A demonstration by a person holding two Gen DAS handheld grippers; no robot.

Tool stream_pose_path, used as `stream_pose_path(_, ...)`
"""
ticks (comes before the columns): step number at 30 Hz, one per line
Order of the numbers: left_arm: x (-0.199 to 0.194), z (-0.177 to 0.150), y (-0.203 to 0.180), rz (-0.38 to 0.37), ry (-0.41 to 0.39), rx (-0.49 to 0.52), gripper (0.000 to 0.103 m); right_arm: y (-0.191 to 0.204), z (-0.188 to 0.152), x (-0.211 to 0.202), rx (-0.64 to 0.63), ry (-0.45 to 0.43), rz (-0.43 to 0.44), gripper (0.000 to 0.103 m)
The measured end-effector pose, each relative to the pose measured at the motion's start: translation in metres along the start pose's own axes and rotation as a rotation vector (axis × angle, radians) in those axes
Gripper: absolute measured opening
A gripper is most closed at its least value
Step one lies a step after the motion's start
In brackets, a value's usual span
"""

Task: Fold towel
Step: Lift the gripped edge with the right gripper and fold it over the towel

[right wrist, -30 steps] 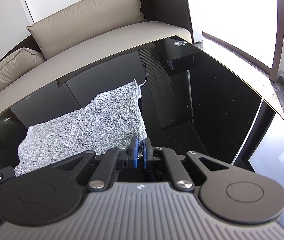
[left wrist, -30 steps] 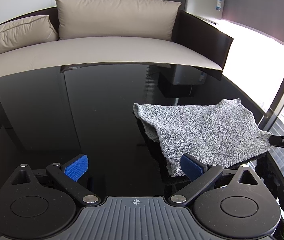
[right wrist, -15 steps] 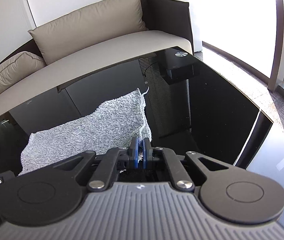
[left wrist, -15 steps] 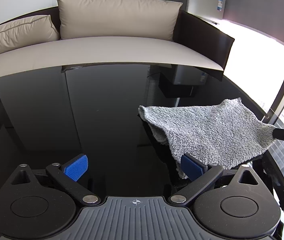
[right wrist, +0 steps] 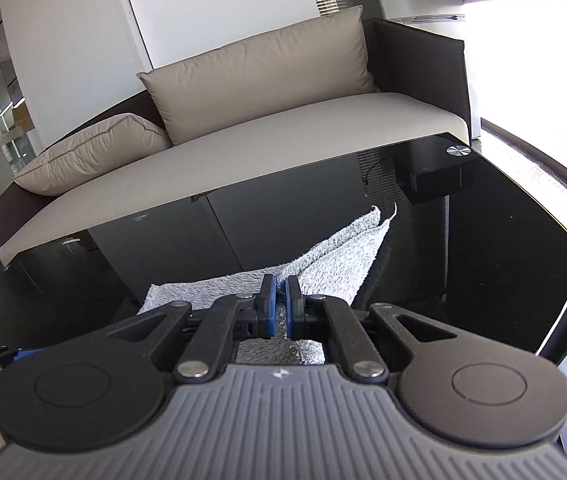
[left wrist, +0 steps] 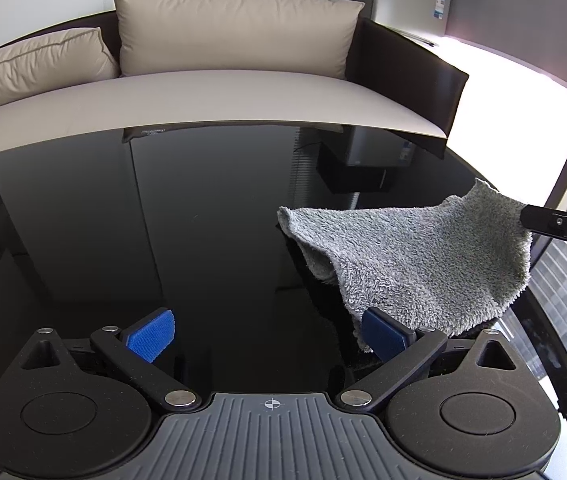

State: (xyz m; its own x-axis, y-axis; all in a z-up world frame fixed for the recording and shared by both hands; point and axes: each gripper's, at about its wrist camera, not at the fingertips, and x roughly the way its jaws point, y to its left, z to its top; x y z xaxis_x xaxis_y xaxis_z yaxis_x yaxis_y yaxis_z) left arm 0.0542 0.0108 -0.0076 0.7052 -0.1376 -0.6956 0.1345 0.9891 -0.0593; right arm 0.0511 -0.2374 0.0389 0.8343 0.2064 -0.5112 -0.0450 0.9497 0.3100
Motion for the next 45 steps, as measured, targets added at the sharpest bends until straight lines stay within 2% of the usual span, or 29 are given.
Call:
stream_pose_path(6,-0.003,-0.001,0.005,0.004,0.000,-0.008,0.099,0.012,0.005,0.006,-0.005,-0.002,0.032,0.004)
stream_pose_path(10,-0.005,-0.002,0.010,0.011,0.002,-0.015,0.099,0.034,0.009,0.013,-0.033,-0.015,0.095,0.004)
stream_pose_path(13,-0.007,-0.003,0.014,0.016,0.004,-0.018,0.099,0.055,0.008,0.017,-0.087,-0.011,0.153,0.004)
stream_pose_path(16,-0.008,-0.003,0.018,0.020,0.006,-0.025,0.099,0.083,-0.002,0.021,-0.208,0.034,0.244,0.004)
stream_pose_path(19,-0.009,-0.002,0.022,0.024,0.009,-0.038,0.099,0.097,-0.011,0.024,-0.283,0.086,0.299,0.004)
stream_pose_path(23,-0.011,-0.001,0.025,0.024,0.008,-0.043,0.099,0.100,-0.018,0.024,-0.307,0.137,0.350,0.004)
stream_pose_path(29,-0.011,0.001,0.024,0.025,0.009,-0.042,0.099,0.101,-0.021,0.013,-0.313,0.119,0.377,0.004)
stream_pose_path(36,-0.011,0.007,0.036,0.028,0.011,-0.084,0.101,0.087,-0.027,0.011,-0.339,0.181,0.414,0.004)
stream_pose_path(45,-0.006,0.022,0.046,-0.025,0.012,-0.144,0.102,0.089,-0.040,0.004,-0.438,0.217,0.478,0.004)
